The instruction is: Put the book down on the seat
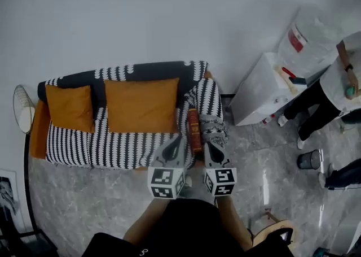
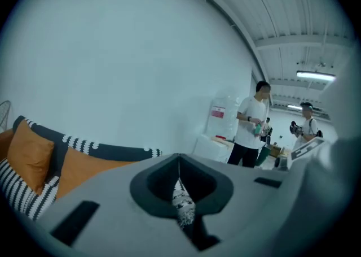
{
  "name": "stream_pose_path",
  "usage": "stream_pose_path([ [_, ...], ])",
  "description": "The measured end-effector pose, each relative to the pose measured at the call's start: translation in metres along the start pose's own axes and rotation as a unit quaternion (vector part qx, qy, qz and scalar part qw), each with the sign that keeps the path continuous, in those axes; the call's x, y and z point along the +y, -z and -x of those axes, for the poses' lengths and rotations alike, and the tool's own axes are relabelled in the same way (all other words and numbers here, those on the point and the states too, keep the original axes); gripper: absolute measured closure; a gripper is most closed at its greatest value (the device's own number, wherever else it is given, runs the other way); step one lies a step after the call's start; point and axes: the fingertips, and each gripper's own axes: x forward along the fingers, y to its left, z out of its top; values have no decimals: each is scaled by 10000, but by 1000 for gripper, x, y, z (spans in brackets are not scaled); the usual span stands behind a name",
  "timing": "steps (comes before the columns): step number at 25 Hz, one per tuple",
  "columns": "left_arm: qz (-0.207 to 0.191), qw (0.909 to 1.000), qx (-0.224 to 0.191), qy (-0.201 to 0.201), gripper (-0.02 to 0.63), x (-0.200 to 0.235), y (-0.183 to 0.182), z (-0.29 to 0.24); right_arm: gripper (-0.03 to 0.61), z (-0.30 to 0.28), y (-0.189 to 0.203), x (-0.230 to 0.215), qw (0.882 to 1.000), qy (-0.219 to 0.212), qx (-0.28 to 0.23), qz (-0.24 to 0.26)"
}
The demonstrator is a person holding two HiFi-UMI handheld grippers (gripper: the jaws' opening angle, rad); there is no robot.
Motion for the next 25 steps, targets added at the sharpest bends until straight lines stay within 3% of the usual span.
stream_pose_path([
  [10, -85, 9975, -649, -246, 601, 11, -43, 25, 568, 28, -80, 3, 9947, 47, -1020, 119],
  [25, -52, 9971, -748, -112, 601, 7, -56, 10, 568, 21, -89, 0, 9944, -43, -1028, 224],
])
